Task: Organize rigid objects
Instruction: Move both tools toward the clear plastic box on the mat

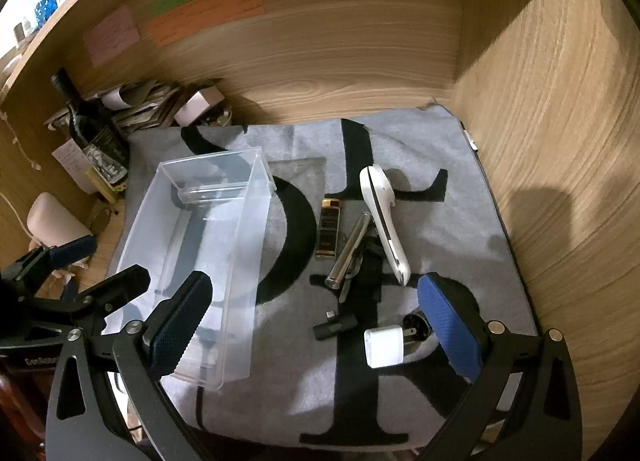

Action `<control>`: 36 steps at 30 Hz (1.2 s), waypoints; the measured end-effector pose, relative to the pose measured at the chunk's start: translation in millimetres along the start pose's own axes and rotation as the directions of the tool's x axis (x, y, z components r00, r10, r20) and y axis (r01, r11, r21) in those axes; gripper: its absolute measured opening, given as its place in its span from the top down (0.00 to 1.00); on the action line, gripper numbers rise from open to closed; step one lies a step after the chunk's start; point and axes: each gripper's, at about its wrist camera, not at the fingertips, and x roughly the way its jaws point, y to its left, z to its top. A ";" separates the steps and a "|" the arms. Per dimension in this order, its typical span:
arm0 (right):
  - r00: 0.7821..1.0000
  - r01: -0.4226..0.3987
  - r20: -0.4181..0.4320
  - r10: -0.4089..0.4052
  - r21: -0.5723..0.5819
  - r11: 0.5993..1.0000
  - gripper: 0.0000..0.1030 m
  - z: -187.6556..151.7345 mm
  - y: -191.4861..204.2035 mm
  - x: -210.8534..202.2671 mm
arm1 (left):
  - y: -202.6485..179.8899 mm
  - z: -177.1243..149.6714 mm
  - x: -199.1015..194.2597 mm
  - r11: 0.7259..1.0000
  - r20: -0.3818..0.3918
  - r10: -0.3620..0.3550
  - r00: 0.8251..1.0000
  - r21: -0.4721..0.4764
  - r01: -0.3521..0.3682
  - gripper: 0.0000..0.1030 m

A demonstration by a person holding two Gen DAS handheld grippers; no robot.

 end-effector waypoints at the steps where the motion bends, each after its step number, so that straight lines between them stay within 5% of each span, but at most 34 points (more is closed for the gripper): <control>1: 1.000 0.000 0.000 0.000 0.000 1.000 0.00 -0.2 0.1 0.0 | 0.0 0.0 0.0 1.000 -0.001 0.000 1.000 0.000 0.000 0.00; 36: 1.000 0.014 0.003 -0.014 0.007 1.000 0.00 0.7 -6.0 2.2 | -0.7 5.8 0.7 1.000 0.005 0.002 1.000 -0.005 -0.002 0.00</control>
